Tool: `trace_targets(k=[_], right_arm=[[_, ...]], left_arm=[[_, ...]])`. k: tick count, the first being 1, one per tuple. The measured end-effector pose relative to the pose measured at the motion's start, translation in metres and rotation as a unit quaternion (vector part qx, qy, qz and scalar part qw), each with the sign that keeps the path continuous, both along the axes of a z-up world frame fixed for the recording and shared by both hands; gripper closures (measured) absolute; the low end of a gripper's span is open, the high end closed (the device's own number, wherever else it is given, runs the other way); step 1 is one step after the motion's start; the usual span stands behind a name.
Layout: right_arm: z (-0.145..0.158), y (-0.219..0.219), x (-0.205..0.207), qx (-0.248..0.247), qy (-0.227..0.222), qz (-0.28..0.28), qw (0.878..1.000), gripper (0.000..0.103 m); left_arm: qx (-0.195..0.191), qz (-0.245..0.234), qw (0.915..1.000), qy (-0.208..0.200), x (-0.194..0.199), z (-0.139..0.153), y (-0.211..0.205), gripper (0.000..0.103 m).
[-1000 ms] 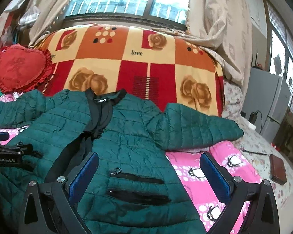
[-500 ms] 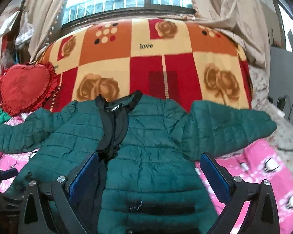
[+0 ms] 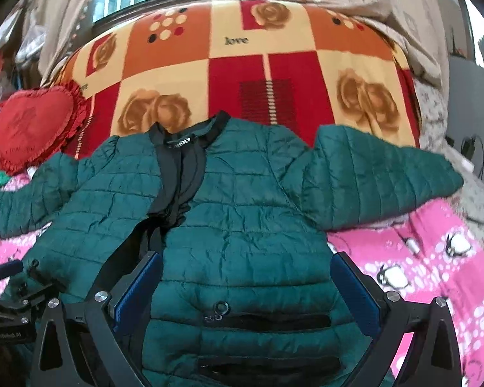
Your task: Fold large clothes
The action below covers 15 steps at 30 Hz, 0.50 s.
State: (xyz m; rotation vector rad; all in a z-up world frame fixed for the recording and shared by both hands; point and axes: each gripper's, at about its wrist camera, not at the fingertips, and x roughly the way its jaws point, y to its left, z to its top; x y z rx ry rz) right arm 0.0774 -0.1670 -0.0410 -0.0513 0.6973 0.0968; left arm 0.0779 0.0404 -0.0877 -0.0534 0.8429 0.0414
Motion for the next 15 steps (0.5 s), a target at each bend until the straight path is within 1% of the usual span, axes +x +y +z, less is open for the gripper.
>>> trace_targets(k=[8,12,14,15], right_arm=[[-0.009,-0.014,0.004,0.041,0.025,-0.01,0.999,0.0],[-0.01,-0.012,0.002,0.039,0.02,-0.008,0.999,0.0],[-0.012,-0.01,0.002,0.043,0.024,0.0,0.999,0.0],[-0.014,-0.009,0.002,0.045,0.028,0.003,0.999,0.0]], left_arm=[[-0.004,0.002,1.0,0.004,-0.001,0.001,0.002,0.001],[0.0,0.0,1.0,0.005,-0.003,0.007,0.002,0.001],[0.005,0.001,1.0,-0.005,-0.005,0.011,0.004,0.001],[-0.002,0.006,0.9999,-0.01,-0.007,0.011,0.007,0.001]])
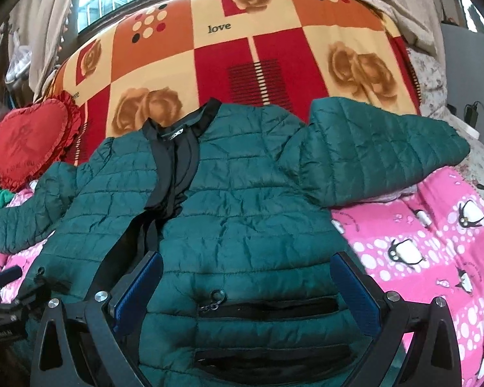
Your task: Fold large clothes
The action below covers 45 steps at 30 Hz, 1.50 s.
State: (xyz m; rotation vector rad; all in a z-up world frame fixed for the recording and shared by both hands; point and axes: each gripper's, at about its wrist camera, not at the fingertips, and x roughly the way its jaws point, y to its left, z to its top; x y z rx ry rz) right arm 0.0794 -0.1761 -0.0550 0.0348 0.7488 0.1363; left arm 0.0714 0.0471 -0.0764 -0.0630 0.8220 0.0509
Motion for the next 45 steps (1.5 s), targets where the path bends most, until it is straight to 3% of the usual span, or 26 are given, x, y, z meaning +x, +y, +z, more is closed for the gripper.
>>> trace_targets(k=[4,11,45], right_arm=[[-0.003,0.002,0.001,0.007,0.01,0.009,1.0,0.0],[-0.003,0.002,-0.001,-0.013,0.01,0.007,1.0,0.0],[-0.004,-0.008,-0.002,-0.005,0.015,-0.008,1.0,0.0]], left_arm=[[0.002,0.007,0.9998,0.017,0.002,-0.012,0.004,0.001],[0.003,0.009,0.9999,0.014,-0.001,-0.012,0.006,0.001],[0.003,-0.005,0.9998,0.016,0.0,-0.012,0.004,0.001]])
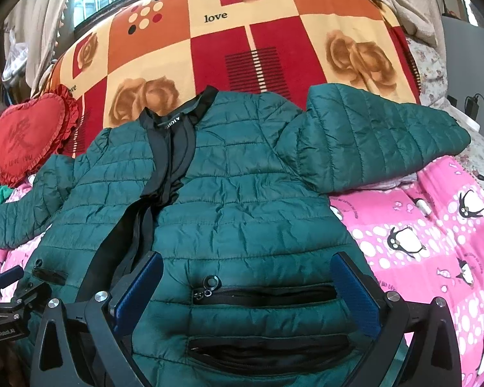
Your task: Fold large clothes
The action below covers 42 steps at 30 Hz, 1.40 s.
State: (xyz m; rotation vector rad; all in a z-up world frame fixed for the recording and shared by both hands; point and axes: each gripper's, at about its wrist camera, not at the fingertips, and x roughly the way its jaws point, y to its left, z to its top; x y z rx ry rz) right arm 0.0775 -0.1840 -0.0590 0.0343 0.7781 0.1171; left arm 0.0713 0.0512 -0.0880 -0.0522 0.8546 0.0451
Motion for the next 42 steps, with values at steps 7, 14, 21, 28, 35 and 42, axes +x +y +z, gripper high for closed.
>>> trace_targets(k=[7,14,21,28,35,42], right_arm=[[0.007,0.002,-0.002,0.001,-0.006,0.005,1.0,0.0],[0.006,0.011,-0.005,-0.016,-0.012,0.011,1.0,0.0],[0.007,0.002,-0.01,-0.019,-0.016,0.004,1.0,0.0],[0.008,-0.002,-0.01,-0.014,-0.018,0.0,1.0,0.0],[0.01,-0.002,-0.01,-0.013,-0.017,-0.003,1.0,0.0],[0.009,0.003,-0.009,-0.022,-0.018,0.001,1.0,0.0]], left_arm=[[-0.003,-0.001,1.0,0.002,0.001,-0.002,0.0,0.001],[-0.002,0.001,1.0,0.003,0.0,-0.002,-0.001,0.001],[-0.012,0.006,0.9999,-0.001,0.0,0.001,0.0,0.001],[-0.018,0.011,0.9998,-0.002,0.002,0.005,0.001,0.001],[-0.017,0.013,0.9997,-0.008,0.0,0.003,0.002,0.001],[-0.025,0.011,0.9996,-0.005,0.001,0.0,0.004,0.001]])
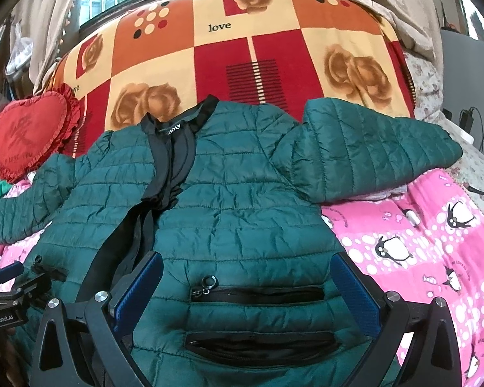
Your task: Fold large clothes
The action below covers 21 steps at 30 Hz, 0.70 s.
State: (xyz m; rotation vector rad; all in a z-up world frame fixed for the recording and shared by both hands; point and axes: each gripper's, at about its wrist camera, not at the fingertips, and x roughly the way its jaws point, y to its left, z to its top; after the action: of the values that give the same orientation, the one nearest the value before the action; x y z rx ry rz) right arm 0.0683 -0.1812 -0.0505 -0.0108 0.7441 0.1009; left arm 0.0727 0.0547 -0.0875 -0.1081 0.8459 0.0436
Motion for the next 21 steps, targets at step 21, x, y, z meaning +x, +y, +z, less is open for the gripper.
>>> trace_targets(k=[21], right_arm=[[-0.0044,0.0025,0.0018,-0.003,0.004,0.002,1.0,0.0]], left_arm=[[-0.006,0.004,1.0,-0.002,-0.0025,0.0001,0.0017,0.001]])
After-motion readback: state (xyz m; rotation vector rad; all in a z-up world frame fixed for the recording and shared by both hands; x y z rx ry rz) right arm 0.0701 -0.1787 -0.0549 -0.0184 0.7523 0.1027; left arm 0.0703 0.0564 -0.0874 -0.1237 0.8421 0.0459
